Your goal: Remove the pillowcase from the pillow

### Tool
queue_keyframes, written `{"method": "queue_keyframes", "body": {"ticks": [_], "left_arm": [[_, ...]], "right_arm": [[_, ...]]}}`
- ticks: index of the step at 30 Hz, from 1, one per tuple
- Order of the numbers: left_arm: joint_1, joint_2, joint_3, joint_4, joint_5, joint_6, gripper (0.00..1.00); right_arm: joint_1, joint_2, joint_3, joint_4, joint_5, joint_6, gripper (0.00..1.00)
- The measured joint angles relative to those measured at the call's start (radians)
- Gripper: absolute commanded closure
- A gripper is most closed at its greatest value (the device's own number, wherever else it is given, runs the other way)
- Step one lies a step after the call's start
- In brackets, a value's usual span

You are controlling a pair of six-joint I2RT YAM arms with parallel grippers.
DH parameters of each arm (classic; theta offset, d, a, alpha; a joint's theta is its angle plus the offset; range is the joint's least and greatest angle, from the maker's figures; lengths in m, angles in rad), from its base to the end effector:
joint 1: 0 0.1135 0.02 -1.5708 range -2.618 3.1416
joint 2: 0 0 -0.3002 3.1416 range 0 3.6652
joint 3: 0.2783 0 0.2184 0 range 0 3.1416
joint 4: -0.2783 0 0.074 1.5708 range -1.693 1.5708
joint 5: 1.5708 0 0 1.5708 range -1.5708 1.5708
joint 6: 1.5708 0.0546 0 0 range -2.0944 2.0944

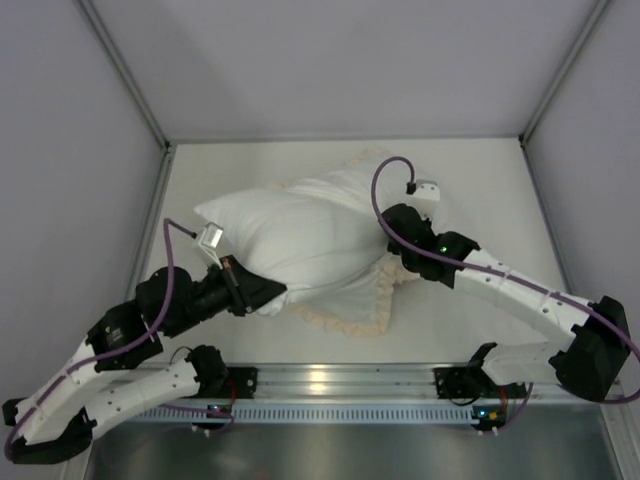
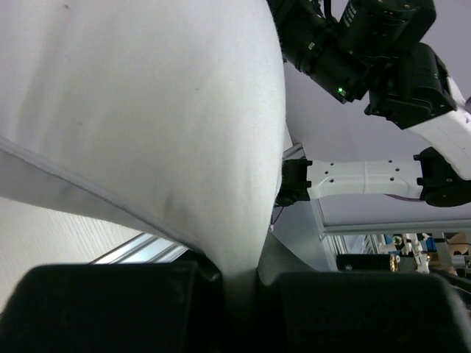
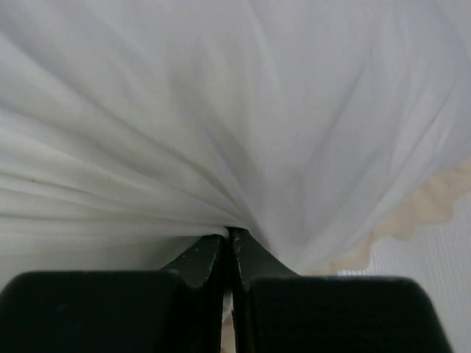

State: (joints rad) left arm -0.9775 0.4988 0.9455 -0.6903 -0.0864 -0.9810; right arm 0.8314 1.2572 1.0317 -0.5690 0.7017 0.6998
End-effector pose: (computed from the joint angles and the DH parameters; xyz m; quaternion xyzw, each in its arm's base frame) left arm 0.0288 -0.0342 0.3710 -0.0280 0.7870 -0.4918 0.3714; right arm 0.1787 0.1436 0.3280 0.0727 0.8759 0.0169 0.4767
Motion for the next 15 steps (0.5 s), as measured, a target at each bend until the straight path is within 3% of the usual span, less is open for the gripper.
{"method": "queue_keyframes", "body": {"ticks": [7,15], "left_arm": [[-0.002,-0.028,0.166,-0.218,-0.061,0.015,1.0],[-0.014,-0.077,0.185,-0.332,-0.097,0.002,1.0]], "right_arm": [[-0.17,-0.045,-0.03,0.077,-0.17,-0.037,1.0],[-0.344,-0.082,-0.095,0.113,-0.43,-0.074,1.0]]}}
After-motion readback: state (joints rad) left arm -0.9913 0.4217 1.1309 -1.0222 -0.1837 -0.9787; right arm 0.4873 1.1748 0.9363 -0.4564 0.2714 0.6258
